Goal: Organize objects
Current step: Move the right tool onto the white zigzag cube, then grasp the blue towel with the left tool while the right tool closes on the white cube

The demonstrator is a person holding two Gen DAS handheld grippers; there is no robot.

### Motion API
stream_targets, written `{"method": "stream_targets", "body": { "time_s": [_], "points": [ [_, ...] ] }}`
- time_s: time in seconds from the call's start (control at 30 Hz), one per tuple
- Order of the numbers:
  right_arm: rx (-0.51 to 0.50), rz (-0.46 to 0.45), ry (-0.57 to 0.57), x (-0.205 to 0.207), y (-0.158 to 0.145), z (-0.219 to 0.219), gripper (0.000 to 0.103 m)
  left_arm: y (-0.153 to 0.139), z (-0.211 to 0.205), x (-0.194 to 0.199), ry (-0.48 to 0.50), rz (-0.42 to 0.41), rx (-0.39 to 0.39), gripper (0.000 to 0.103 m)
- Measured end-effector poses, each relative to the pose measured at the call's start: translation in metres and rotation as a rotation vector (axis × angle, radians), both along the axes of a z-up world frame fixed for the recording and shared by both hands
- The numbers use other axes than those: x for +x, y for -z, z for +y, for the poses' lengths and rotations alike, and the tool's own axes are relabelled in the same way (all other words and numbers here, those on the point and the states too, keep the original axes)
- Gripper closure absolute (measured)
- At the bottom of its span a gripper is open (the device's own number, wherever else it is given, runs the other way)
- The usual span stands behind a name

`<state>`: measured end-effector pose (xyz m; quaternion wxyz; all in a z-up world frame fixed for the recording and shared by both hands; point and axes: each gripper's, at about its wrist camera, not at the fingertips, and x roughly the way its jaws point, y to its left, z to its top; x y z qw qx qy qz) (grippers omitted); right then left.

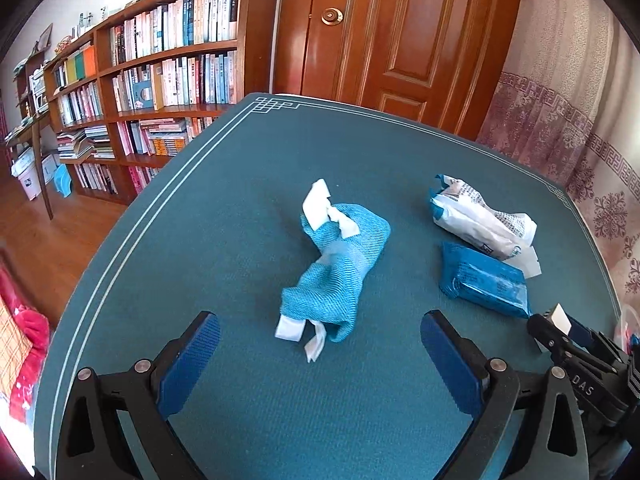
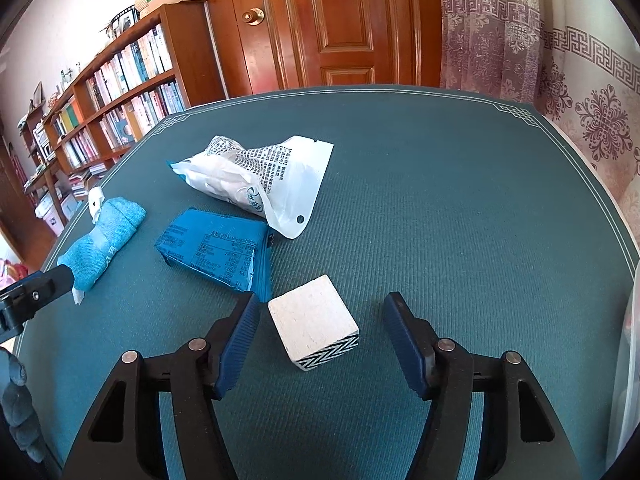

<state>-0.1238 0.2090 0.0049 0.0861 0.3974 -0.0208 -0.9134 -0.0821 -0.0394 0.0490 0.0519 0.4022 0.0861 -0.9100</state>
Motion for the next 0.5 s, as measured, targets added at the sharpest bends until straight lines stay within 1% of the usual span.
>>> {"method": "stream_targets", "body": {
  "time_s": [0.17,0.3,0.4,0.5],
  "points": [
    [-0.001,0.0,0.0,0.0,0.0,0.001,0.038,0.0,-0.004,-0.009,-0.021,-0.007,-0.044,0.001],
    [-0.008,0.001,0.0,0.001,0.0,0.001,0.038,0.003,0.004,-0.02,0.0,-0.019,-0.068,0.001],
    [-0.013,0.001,0.0,0.001,0.0,0.001,0.038,0.007,0.01,-0.03,0.015,-0.023,-0.103,0.001],
    [-0.018,0.001,0.0,0.001,0.0,0.001,0.038,0.014,0.012,-0.039,0.004,-0.041,-0.128,0.001]
  ]
}}
